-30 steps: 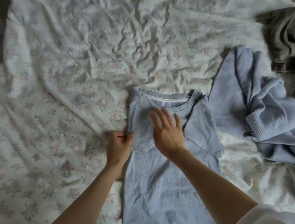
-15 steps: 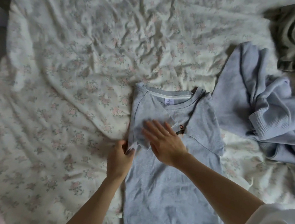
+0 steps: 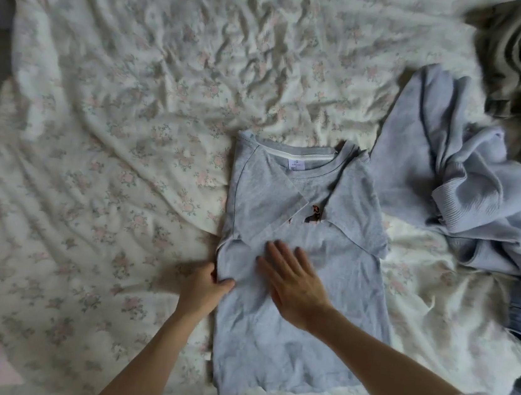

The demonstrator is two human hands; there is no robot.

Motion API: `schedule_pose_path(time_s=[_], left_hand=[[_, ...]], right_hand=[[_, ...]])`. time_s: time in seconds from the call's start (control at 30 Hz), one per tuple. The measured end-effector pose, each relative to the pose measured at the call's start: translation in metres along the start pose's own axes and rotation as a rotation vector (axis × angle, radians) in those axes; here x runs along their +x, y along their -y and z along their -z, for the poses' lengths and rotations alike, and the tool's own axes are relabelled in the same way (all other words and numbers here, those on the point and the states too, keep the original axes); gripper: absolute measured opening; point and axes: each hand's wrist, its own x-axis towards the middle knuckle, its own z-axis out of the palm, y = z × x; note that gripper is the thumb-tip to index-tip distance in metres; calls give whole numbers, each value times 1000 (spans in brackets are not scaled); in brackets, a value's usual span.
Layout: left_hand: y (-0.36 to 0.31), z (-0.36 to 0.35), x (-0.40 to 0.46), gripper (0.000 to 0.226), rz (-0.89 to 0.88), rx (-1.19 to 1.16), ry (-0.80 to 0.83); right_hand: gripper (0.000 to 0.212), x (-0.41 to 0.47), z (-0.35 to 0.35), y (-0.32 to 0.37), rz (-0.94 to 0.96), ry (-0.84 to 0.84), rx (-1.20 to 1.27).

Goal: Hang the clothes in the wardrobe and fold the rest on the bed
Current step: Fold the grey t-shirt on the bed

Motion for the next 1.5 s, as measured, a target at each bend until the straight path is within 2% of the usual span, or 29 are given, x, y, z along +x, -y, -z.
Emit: schedule_pose_path(time_s=[0.13, 0.3, 0.43, 0.5, 0.57, 0.7, 0.8, 0.83, 0.9, 1.0, 1.1, 1.17, 1.23, 1.3, 1.33, 1.43, 1.5], left_hand=[[10, -15, -13, 26, 7, -9, -47], [25, -34, -36, 24, 53, -1, -41], [41, -42, -51, 14, 137, 8, -22], [47, -47, -61, 13, 179, -9, 2], [54, -53, -69, 12, 201, -10, 1], [63, -64, -85, 18, 259, -10, -13], [65, -72, -103, 22, 223, 44, -164], [64, -74, -110, 21, 178, 81, -266], [58, -76, -125, 21, 53, 124, -468], [51, -78, -141, 25, -58, 161, -578], [58, -77, -146, 25, -27, 251, -546], [64, -76, -146, 23, 9, 350, -463], [64, -74, -143, 23, 63, 493, -350], [59, -73, -140, 39, 101, 626, -296], [56, -74, -139, 51, 85, 687, -303], [45, -78, -129, 77, -155, 831, -301], [35, -87, -120, 85, -350, 916, -214]], right_hand=[[67, -57, -26, 17, -87, 136, -48], [66, -95, -30, 14, -110, 130, -64], [63, -121, -24, 4, -234, 103, -27], [59, -139, -23, -2, -365, 28, 34], [58, -154, -21, -10, -594, -21, 143], [52, -169, -18, -23, -1045, -15, 276], [43, -175, -18, -29, -1181, 49, 329], [40, -177, -19, -30, -1174, 39, 355], [40, -184, -18, -28, -1095, -94, 486], [44, -201, -14, -26, -969, -277, 620], [42, -219, -15, -34, -933, -213, 592], [34, -224, -16, -40, -937, -105, 534], [35, -220, -17, -44, -953, 48, 374], [44, -214, -15, -44, -946, 156, 152], [50, -210, -13, -42, -916, 153, 88], [56, -194, -9, -37, -701, 57, 52], [64, -182, -10, -33, -484, 96, 11]])
